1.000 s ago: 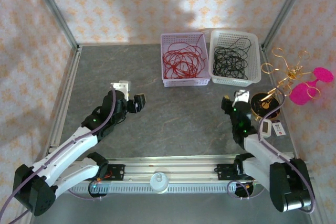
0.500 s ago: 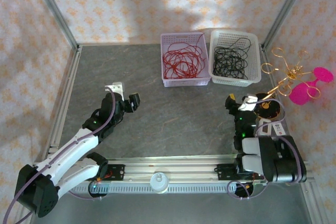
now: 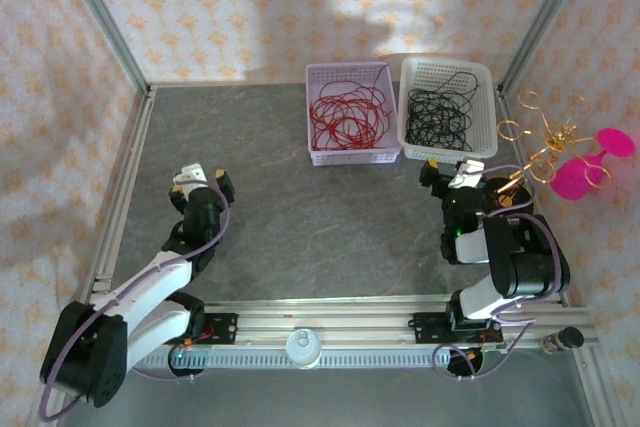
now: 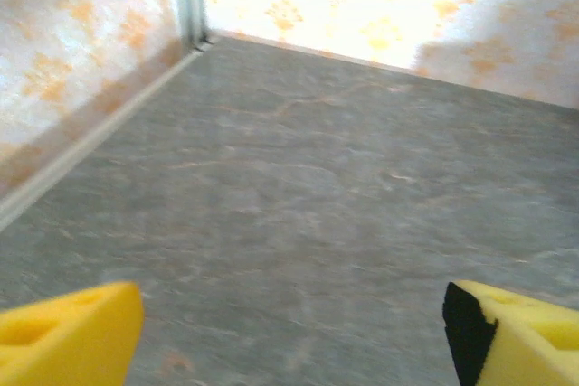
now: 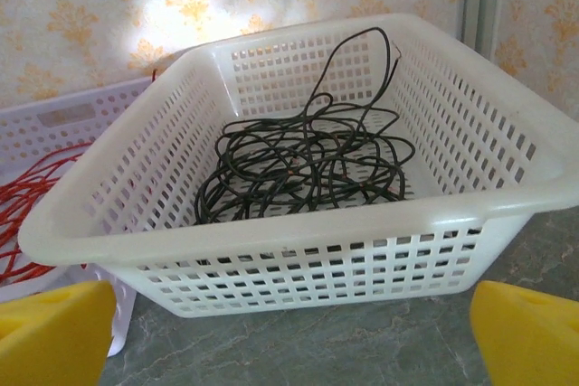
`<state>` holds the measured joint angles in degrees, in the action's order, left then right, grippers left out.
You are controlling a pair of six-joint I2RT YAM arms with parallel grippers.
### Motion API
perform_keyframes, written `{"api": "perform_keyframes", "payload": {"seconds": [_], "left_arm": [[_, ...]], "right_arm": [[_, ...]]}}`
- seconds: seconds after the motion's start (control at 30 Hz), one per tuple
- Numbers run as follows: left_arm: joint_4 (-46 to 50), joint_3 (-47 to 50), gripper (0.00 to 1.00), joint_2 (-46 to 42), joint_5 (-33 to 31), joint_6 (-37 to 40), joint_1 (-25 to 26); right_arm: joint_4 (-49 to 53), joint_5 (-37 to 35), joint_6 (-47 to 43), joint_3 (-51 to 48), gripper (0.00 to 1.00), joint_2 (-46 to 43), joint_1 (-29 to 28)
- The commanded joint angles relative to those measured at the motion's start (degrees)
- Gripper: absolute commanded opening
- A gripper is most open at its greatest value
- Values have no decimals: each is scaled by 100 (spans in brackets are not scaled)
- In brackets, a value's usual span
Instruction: Untangle the cables
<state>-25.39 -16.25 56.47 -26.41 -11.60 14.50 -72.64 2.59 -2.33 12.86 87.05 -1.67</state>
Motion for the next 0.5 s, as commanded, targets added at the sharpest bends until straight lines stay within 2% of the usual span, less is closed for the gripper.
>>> {"api": "perform_keyframes", "payload": {"seconds": [0.0, 0.17, 0.23, 0.3, 0.37, 0.43, 0.47], "left_arm": [[-2108, 441, 89, 458, 153, 947, -396], [-4333, 782, 89, 1814, 1241, 1142, -929], [-4763, 735, 89, 2116, 1515, 1310, -962], [-4791, 557, 89, 2533, 1659, 1210, -1113], [-5509, 682, 89, 2984, 1862, 1231, -1192], [-6119, 836, 90, 3252, 1799, 1207, -1203], [-6023, 847, 90, 3185, 1793, 1153, -1225]], "right_arm": [[185, -151, 0, 20, 100, -3, 16], [164, -162, -4, 16, 100, -1, 9], [171, -158, -6, 30, 100, 5, 9], [204, -153, -5, 57, 100, 35, 5], [209, -155, -2, 59, 100, 30, 5], [193, -160, -5, 49, 100, 15, 9], [184, -165, -5, 38, 100, 6, 7]]}}
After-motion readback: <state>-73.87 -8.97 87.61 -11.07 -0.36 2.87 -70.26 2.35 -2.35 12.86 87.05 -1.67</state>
